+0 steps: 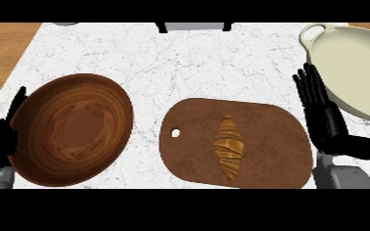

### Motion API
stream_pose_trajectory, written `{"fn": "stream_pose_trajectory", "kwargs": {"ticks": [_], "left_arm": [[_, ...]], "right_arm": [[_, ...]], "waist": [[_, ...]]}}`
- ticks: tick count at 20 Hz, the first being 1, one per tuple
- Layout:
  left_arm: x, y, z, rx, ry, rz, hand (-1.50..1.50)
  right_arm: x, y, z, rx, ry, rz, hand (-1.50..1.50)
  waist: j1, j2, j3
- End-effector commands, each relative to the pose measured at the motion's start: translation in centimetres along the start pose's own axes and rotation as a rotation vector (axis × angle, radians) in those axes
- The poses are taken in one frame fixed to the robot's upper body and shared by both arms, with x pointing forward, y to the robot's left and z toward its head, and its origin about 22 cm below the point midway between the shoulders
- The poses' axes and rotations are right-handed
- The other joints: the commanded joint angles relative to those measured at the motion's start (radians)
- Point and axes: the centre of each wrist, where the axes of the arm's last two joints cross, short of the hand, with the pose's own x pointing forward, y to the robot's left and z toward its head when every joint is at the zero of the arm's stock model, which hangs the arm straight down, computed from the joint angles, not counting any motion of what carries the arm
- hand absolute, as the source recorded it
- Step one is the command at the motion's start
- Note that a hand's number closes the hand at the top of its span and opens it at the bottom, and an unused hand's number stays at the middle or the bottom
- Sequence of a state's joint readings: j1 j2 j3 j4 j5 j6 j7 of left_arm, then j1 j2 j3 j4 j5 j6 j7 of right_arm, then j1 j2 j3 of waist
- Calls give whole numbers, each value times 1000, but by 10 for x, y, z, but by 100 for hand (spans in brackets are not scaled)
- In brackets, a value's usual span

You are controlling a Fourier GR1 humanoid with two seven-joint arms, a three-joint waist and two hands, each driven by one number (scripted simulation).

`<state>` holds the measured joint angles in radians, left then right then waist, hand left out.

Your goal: Pick the croissant from the cutting board and place it in the pot

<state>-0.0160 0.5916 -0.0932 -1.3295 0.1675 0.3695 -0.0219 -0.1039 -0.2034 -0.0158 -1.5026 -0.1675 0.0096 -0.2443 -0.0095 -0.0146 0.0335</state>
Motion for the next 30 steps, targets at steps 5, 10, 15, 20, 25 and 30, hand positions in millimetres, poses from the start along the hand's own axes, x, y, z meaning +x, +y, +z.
{"fn": "stream_pose_trajectory", "kwargs": {"ticks": [5, 10, 15, 20, 25, 30], "left_arm": [[93, -51, -17, -103, -200, 304, 0], [94, -58, -6, -192, -174, 412, 0], [92, -62, 20, -199, -158, 424, 0], [94, -54, 6, -147, -140, 410, 0], [108, -56, -1, -168, -147, 409, 0], [118, -42, -16, -182, -149, 407, 0]], "right_arm": [[32, -5, -67, 201, -70, 74, 150], [-15, -43, -46, 137, -81, 380, -150], [-7, -37, -43, 240, -265, 277, -150], [33, -31, -41, 411, -217, 382, -150], [75, -13, -64, 643, -55, 566, -150], [98, 25, -52, 850, 47, 780, -150]], "waist": [[26, 18, -33], [30, 20, -32], [18, 12, -33], [2, 10, -35], [8, 9, -36], [-4, 8, -38]]}}
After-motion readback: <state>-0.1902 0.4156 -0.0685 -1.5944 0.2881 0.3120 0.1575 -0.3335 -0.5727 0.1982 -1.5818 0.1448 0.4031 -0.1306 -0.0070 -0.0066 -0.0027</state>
